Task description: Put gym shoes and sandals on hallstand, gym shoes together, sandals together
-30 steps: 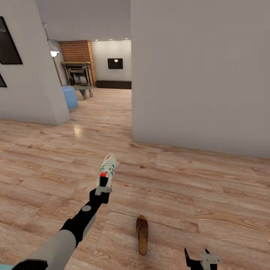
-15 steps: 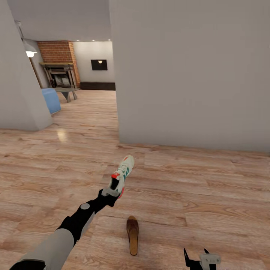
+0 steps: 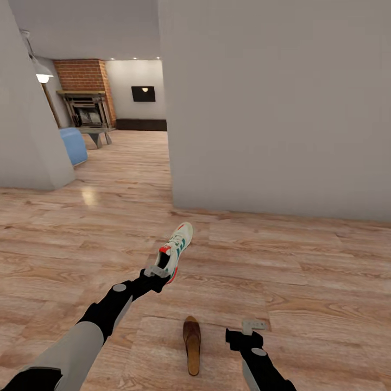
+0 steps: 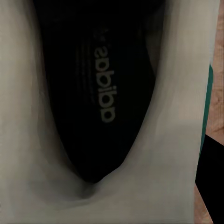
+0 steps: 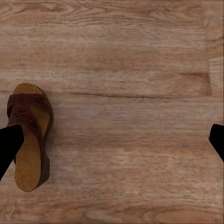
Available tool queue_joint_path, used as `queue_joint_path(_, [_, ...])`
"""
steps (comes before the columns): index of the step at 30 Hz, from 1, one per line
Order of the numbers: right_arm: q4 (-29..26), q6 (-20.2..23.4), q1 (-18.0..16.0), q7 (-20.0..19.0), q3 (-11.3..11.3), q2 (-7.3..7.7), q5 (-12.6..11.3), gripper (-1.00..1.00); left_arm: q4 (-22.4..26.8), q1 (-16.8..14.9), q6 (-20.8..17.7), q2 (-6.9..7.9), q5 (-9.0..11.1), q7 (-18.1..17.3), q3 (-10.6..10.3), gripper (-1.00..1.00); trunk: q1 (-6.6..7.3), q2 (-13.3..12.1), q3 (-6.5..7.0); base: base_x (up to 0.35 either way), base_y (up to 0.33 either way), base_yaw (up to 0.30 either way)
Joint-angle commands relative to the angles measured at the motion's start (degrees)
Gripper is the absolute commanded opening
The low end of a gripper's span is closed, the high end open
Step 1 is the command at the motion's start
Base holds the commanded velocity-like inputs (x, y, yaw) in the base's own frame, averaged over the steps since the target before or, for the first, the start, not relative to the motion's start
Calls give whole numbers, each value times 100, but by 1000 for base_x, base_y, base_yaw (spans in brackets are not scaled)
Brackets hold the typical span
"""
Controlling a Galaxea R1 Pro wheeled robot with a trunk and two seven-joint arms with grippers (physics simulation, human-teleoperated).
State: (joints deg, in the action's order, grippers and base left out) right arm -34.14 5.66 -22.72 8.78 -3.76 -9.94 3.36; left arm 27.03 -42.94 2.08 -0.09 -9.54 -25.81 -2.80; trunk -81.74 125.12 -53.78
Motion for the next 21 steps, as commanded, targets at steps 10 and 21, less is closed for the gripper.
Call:
queue_joint_path(10, [218,-45,-4,-1,-35,-6,33,100,8,50,29,0,-58,-4,1,-100,-2,2,-5,109,0,0])
queue_joint_path(21, [223,-126,-4,-17,-35,-6,41,100,6,59,71,0,-35,10,28,-100,-2,2,-5,27,62,0])
